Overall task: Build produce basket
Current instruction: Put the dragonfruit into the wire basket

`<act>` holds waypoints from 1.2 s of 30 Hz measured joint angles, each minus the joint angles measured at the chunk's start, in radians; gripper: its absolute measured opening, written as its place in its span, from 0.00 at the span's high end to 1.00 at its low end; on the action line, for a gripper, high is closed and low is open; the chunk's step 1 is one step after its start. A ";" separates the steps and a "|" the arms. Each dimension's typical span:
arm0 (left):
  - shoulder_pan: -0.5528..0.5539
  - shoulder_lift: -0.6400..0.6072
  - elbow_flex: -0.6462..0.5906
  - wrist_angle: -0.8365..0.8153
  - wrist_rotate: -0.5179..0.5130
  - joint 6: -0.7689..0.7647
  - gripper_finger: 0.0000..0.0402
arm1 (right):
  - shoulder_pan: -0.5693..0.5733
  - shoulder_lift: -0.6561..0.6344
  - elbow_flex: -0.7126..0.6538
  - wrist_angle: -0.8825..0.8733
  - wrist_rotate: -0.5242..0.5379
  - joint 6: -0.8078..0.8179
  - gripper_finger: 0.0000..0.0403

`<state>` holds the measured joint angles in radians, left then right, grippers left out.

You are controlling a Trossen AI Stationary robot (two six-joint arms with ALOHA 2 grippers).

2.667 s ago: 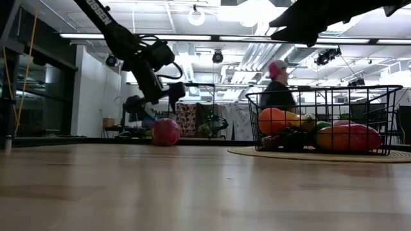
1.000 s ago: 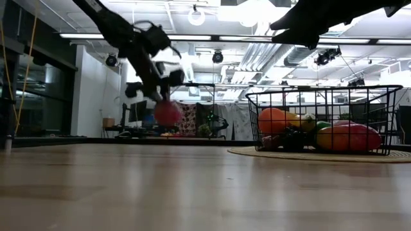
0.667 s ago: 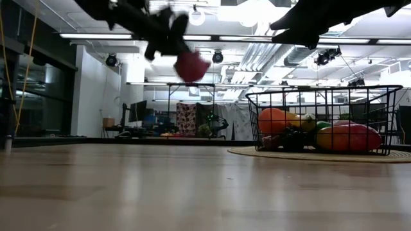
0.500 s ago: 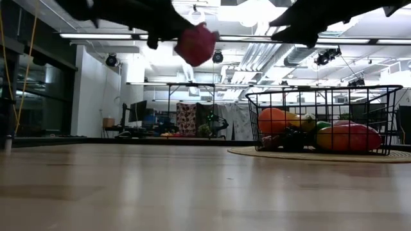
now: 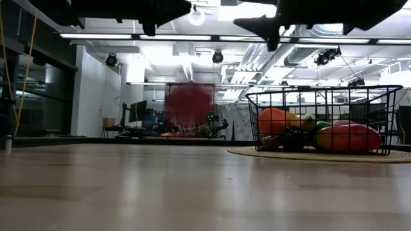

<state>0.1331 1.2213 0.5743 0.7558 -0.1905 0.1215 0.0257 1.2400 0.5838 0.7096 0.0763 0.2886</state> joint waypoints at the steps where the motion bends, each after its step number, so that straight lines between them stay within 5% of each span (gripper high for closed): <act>1: -0.005 0.000 0.000 0.005 0.000 0.008 0.82 | -0.005 0.024 0.000 0.036 0.000 0.019 0.38; 15: -0.006 0.000 0.000 -0.098 -0.105 -0.011 0.81 | -0.039 0.025 0.001 -0.030 0.002 -0.085 0.38; 20: -0.006 -0.046 0.001 -0.159 -0.135 -0.045 0.80 | -0.037 0.027 0.148 -0.463 0.068 -0.067 0.38; 24: -0.006 -0.141 0.001 -0.324 -0.135 -0.119 0.72 | -0.032 0.093 0.289 -0.777 0.176 -0.013 0.38; 32: -0.031 -0.363 0.001 -0.740 -0.116 -0.327 0.46 | -0.034 0.234 0.410 -0.788 0.179 0.057 0.38; 36: -0.081 -0.434 -0.023 -0.792 -0.069 -0.435 0.37 | -0.039 0.276 0.465 -0.806 0.179 0.053 0.38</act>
<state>0.0520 0.7875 0.5515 -0.0359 -0.2600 -0.3135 -0.0135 1.5158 1.0485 -0.0968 0.2550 0.3419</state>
